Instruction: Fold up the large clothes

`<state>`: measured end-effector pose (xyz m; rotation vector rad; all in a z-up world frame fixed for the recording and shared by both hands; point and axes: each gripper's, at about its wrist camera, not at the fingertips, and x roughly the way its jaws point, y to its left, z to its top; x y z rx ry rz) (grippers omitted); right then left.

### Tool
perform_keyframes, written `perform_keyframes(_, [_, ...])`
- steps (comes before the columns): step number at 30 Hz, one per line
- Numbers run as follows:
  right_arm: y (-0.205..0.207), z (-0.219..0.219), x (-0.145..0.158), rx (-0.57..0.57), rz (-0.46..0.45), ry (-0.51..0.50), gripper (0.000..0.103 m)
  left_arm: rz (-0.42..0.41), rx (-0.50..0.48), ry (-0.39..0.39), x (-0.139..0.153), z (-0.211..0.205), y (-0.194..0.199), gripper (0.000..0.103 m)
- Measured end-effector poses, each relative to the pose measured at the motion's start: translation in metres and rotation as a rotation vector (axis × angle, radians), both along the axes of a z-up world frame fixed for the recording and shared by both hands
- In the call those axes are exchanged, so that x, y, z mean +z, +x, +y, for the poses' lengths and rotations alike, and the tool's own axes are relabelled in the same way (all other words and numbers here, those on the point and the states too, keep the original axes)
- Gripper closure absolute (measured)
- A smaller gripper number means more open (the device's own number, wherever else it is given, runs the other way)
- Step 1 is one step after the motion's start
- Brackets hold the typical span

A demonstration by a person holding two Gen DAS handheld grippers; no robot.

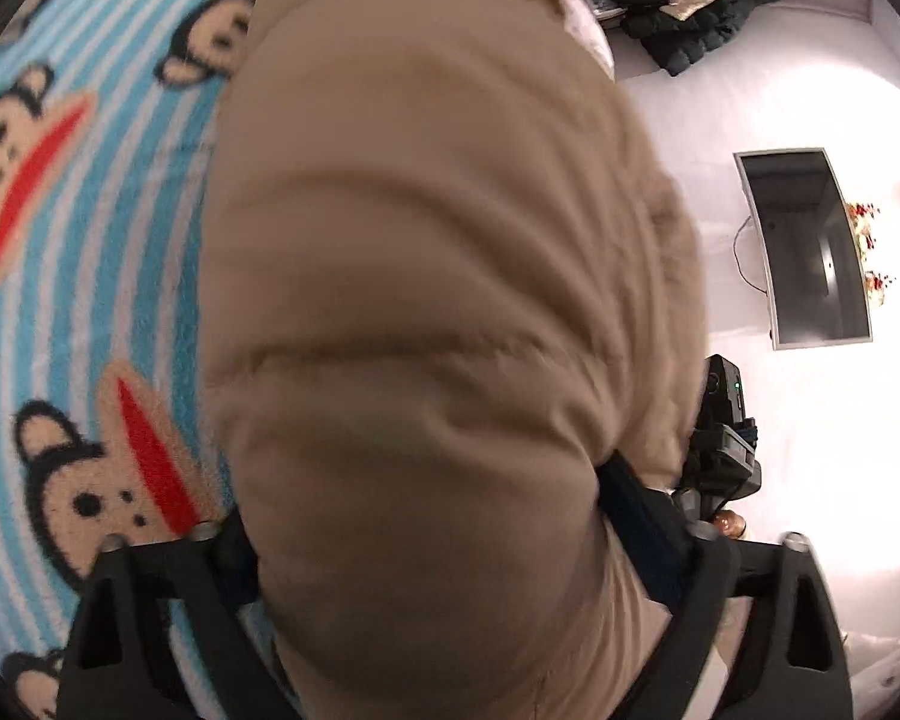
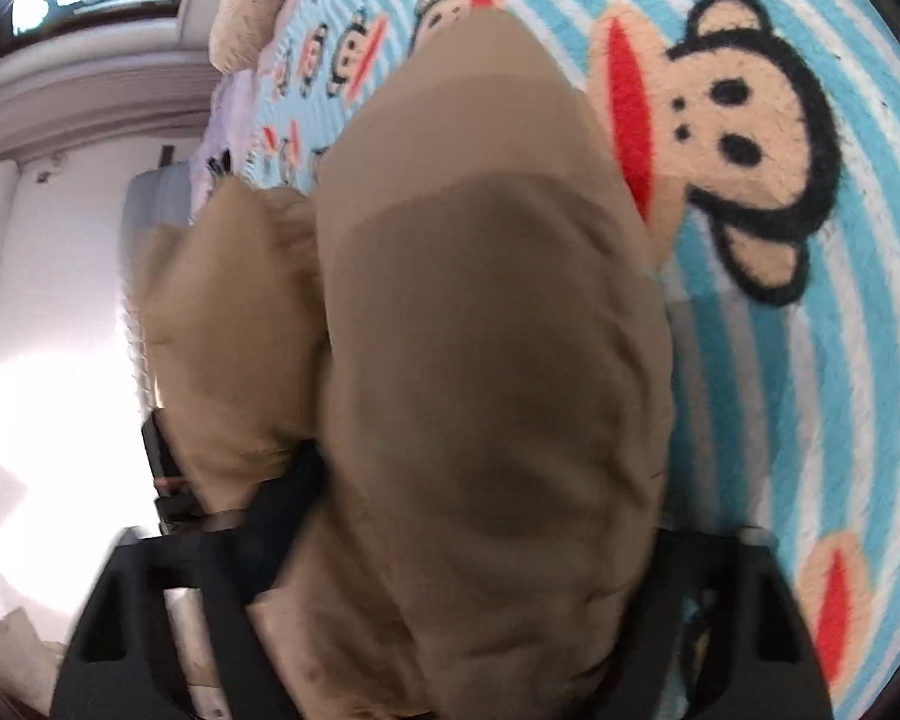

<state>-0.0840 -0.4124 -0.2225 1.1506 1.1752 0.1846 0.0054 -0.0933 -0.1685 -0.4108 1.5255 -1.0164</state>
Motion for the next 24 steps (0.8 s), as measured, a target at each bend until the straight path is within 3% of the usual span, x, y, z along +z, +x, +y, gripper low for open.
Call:
perform_keyframes(1, [0.0,0.004,0.007,-0.008,-0.014,-0.012,0.052,-0.009,0.0,-0.008,0.006,0.002,0.0,0.023])
perform_keyframes(3, [0.002,0.01,0.02,-0.017,-0.041,-0.021,0.059,-0.026,-0.005,-0.02,0.016,0.006,0.002,0.027])
perform_keyframes(7, [0.018,0.032,0.044,-0.027,-0.094,-0.031,0.06,-0.094,-0.006,-0.053,0.048,0.022,0.016,0.027])
perform_keyframes(12, [0.069,0.076,0.064,-0.013,-0.148,-0.033,0.06,-0.159,0.023,-0.058,0.075,0.061,0.056,0.027])
perform_keyframes(19, [0.171,0.151,0.046,0.029,-0.19,0.004,0.06,-0.243,0.119,0.013,0.085,0.138,0.144,0.027])
perform_keyframes(24, [0.233,0.197,0.014,0.069,-0.179,-0.004,0.06,-0.243,0.161,0.05,0.056,0.184,0.198,0.026])
